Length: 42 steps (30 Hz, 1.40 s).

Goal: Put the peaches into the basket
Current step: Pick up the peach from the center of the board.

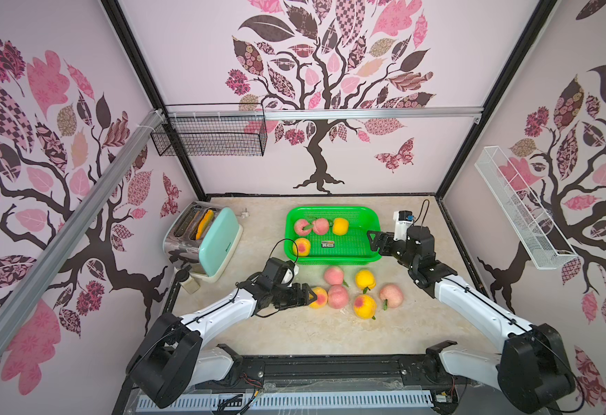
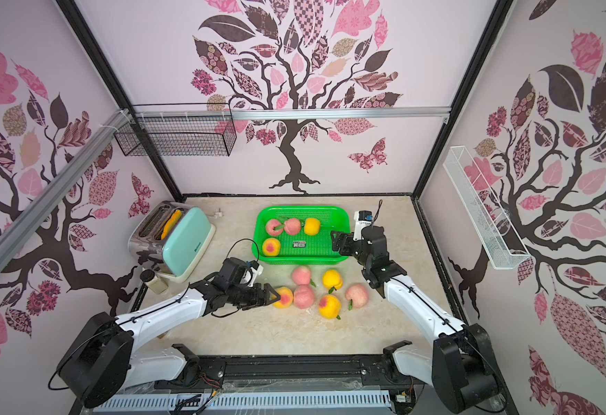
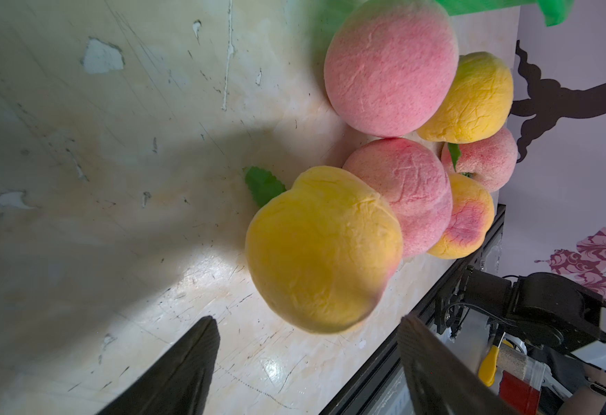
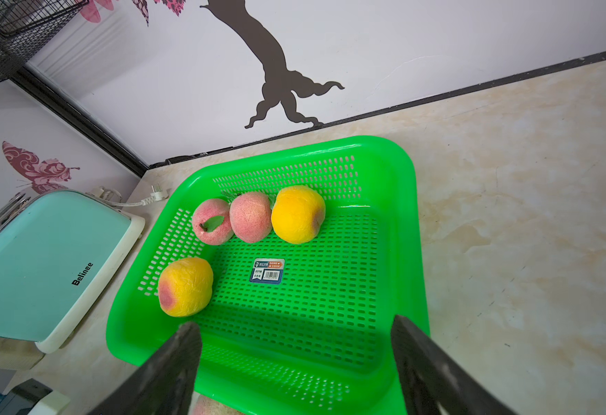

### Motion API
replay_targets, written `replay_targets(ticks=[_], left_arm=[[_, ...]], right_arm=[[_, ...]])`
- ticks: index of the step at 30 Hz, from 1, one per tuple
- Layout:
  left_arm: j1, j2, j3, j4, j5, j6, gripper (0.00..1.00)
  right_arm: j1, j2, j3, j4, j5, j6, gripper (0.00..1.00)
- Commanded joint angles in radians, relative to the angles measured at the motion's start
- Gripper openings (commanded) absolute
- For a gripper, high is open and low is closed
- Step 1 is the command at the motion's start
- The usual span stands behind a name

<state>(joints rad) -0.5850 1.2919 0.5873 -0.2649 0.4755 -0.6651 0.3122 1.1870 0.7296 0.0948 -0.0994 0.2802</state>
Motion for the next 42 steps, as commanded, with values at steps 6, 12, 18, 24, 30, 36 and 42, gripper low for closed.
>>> replay_targets(ticks=[6,12,18,24,30,36,42], left_arm=[[-0.023,0.055,0.039,0.042,-0.005,-0.006,0.82],[-0.029,0.1,0.046,0.084,-0.002,-0.014,0.82],[-0.032,0.125,0.059,0.095,-0.003,-0.016,0.79],[-0.032,0.125,0.054,0.111,-0.005,-0.023,0.72],[-0.033,0.146,0.063,0.14,-0.002,-0.046,0.67],[-0.032,0.123,0.062,0.125,-0.021,-0.047,0.57],[-0.033,0.04,0.056,0.056,-0.059,-0.029,0.57]], right_arm=[[0.007,-0.011,0.003,0.005,0.012,-0.001,0.85],[0.006,-0.007,0.007,0.003,0.008,0.001,0.85],[0.007,-0.01,0.008,-0.003,0.013,-0.004,0.85],[0.005,-0.009,0.008,-0.006,0.018,-0.006,0.85],[0.007,-0.003,0.009,-0.004,0.02,-0.007,0.85],[0.007,-0.004,0.008,-0.002,0.024,-0.007,0.85],[0.007,-0.006,0.007,-0.003,0.026,-0.007,0.85]])
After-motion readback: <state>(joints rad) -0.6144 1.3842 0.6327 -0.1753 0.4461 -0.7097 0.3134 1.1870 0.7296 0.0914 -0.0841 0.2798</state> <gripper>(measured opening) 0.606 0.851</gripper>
